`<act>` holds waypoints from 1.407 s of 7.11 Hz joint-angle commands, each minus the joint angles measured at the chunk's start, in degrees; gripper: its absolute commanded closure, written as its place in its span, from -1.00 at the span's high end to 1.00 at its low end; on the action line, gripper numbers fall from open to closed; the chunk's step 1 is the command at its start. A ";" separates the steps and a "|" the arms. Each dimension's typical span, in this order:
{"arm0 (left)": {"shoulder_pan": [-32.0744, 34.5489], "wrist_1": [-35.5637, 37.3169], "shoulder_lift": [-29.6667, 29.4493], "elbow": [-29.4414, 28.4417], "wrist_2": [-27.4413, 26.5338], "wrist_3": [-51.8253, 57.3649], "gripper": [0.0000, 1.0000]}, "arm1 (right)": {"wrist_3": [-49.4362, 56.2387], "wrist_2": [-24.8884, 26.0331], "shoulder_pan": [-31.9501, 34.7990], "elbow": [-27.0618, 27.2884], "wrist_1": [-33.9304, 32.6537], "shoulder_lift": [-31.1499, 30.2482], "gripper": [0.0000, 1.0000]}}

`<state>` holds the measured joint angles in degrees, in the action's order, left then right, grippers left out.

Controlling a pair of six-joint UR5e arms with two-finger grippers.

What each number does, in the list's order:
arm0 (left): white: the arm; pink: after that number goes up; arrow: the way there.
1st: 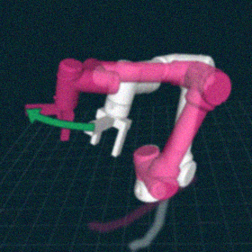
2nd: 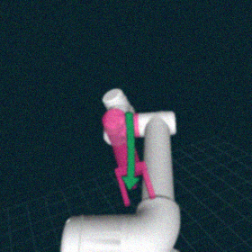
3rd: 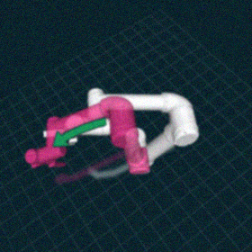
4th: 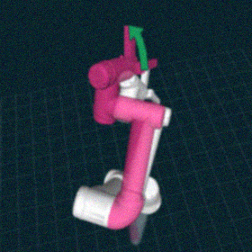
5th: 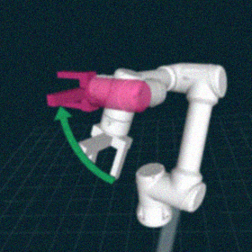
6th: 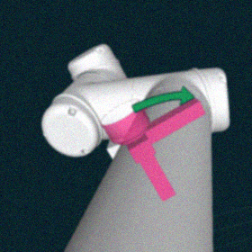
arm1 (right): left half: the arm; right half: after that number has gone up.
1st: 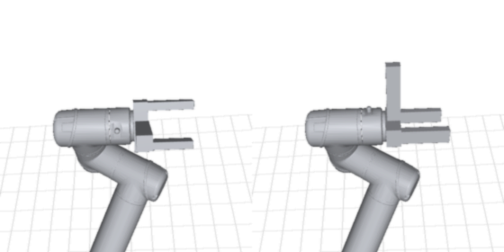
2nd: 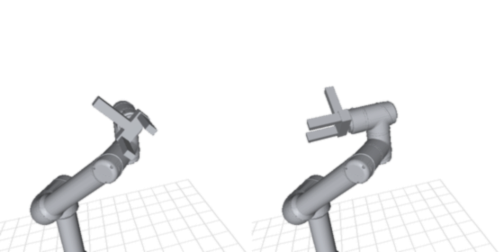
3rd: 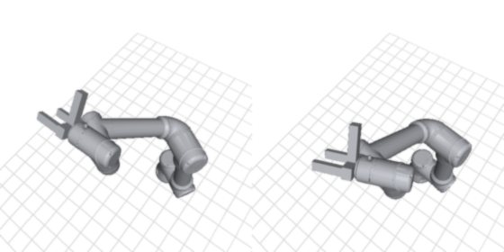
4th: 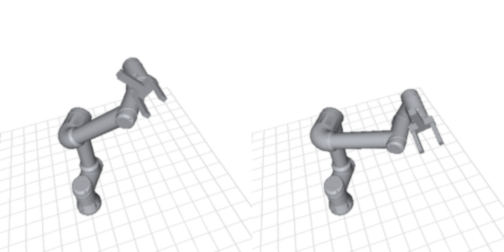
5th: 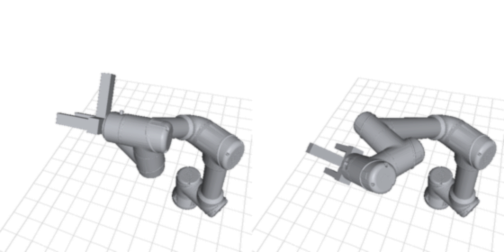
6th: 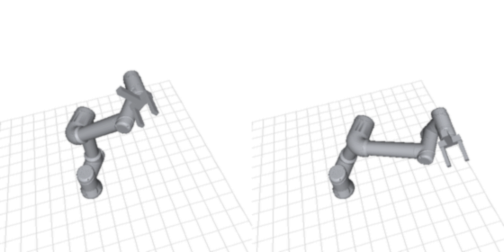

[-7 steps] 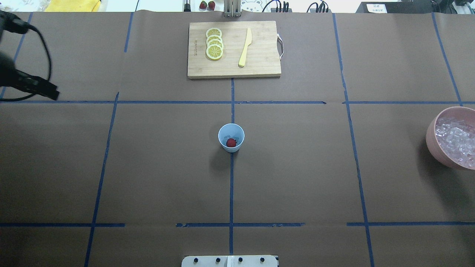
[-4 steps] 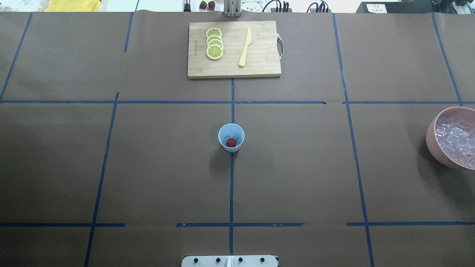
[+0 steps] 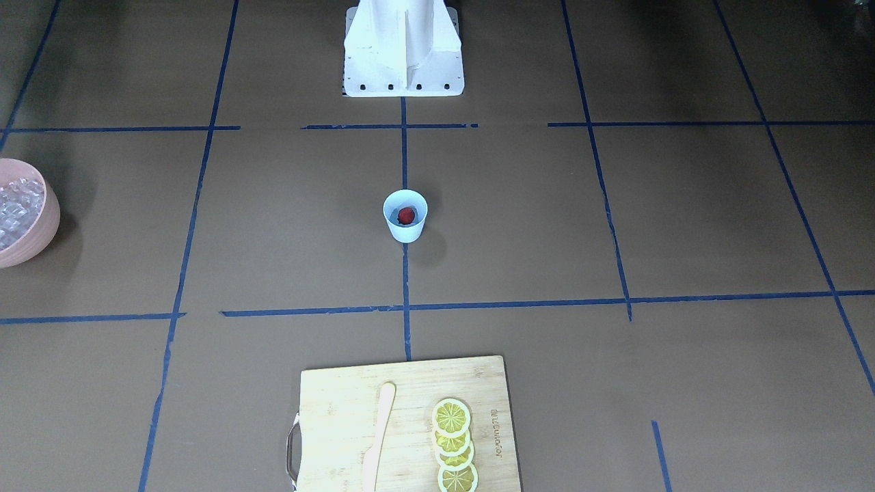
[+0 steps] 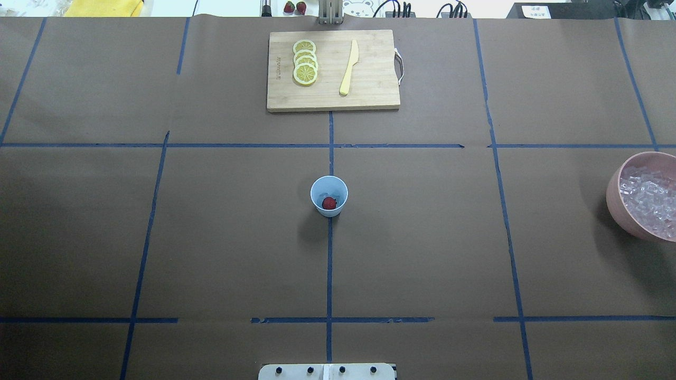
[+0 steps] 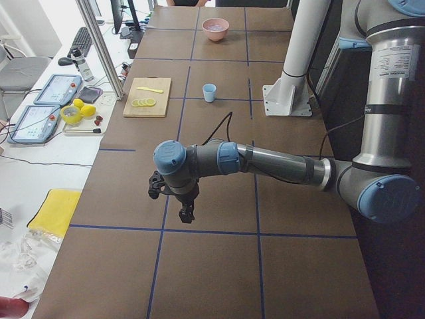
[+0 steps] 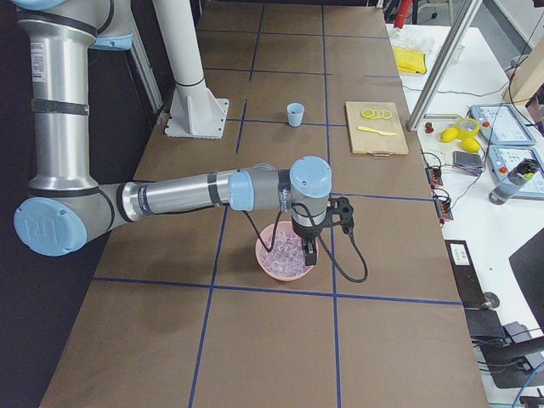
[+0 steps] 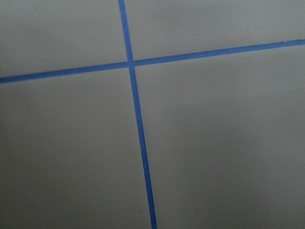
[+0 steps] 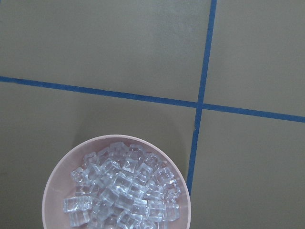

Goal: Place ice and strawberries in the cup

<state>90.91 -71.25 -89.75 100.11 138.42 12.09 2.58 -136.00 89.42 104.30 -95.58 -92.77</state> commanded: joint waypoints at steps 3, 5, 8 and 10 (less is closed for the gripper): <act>1.11 -0.12 2.20 0.25 -0.61 -0.58 1.00 | -0.12 1.96 -0.03 1.43 -0.49 0.14 1.00; 1.11 -0.12 1.86 -0.71 -0.08 -0.58 1.00 | -0.12 3.02 -0.03 1.70 0.04 -1.35 1.00; 1.29 -4.04 4.13 0.17 -0.43 -0.66 1.00 | -0.21 2.85 -0.30 -0.15 0.04 -2.67 1.00; 1.37 -4.87 4.32 0.00 -0.17 -0.58 1.00 | -0.12 2.93 -0.30 -1.28 -0.05 -2.85 1.00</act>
<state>92.25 -75.50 -85.70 100.47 138.14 11.53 2.43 -133.13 89.14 103.95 -95.63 -95.50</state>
